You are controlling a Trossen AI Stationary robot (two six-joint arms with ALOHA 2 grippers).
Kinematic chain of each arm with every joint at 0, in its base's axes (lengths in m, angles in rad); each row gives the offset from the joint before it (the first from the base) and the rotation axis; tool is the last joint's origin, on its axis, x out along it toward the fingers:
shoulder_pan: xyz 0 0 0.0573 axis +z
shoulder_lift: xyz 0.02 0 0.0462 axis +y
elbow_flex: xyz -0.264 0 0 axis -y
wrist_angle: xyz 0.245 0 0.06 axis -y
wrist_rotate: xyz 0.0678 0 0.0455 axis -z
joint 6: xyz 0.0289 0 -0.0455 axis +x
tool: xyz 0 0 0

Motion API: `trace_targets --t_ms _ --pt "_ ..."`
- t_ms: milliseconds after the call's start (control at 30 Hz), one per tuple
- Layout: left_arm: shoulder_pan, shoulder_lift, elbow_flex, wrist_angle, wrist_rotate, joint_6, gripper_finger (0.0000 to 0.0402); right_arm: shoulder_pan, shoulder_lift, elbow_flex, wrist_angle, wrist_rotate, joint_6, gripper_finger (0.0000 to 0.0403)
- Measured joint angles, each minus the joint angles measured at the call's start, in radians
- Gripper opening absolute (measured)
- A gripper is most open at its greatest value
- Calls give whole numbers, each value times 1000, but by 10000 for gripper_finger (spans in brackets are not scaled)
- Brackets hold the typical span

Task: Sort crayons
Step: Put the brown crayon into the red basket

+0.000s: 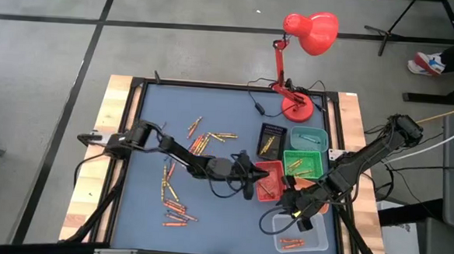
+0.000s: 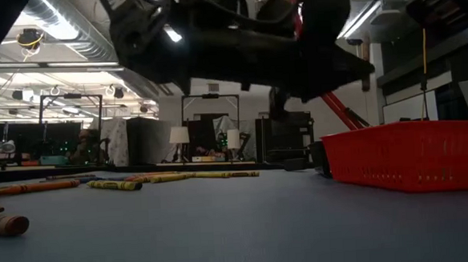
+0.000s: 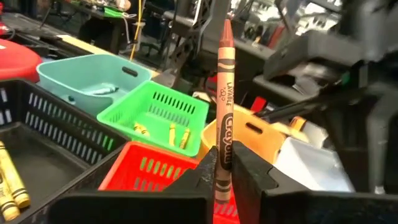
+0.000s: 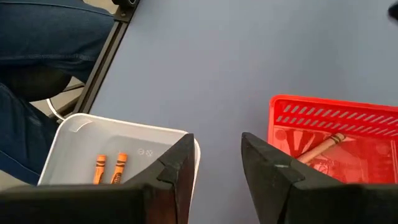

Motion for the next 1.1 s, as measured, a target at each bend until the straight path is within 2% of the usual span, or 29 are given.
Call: trace_targets --t_ms 433,700,833,933,1000,1100 --pt "7 24 22 -29 -4 13 95 0 0 0 -6 0 0 131" --pt "19 24 22 -33 0 22 102 0 0 0 -6 0 0 131" --pt "25 24 22 -33 72 114 102 0 0 0 -5 0 0 131" --pt "30 18 22 -46 165 155 102 0 0 0 -5 0 0 131" --pt "33 -3 22 -92 222 180 102 0 0 0 -5 0 0 131" --pt "38 -58 22 -228 243 209 102 0 0 0 -5 0 0 131"
